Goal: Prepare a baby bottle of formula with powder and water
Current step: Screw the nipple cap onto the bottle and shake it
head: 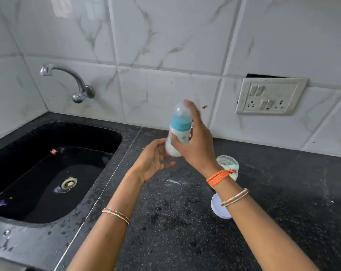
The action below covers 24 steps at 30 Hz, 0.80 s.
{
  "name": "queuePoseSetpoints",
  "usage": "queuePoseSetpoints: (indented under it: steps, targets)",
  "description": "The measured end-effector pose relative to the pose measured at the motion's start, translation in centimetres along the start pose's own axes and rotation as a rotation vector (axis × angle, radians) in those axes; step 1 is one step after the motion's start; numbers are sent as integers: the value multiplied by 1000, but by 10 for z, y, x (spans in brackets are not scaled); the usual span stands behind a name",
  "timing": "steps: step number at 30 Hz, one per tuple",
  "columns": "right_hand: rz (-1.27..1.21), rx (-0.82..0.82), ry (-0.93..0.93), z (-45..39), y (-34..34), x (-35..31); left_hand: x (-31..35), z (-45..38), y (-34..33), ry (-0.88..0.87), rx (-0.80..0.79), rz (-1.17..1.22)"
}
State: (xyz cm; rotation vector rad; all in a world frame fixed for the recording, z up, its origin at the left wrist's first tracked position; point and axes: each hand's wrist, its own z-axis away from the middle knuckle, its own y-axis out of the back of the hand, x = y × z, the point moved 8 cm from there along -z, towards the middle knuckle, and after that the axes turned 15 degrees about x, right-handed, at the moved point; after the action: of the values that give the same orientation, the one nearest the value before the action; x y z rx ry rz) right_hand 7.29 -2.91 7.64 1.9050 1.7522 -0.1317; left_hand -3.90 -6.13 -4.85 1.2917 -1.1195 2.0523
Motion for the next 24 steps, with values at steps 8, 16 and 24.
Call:
queuePoseSetpoints:
  steps: [8,16,24]
  targets:
    - [75,-30,-54,6,5,29,2,-8,14,2,155,-39]
    - [-64,46,-263,5,25,51,3,-6,6,11,124,-19]
    - [-238,35,-447,11,24,55,0,15,-32,113,-235,-19]
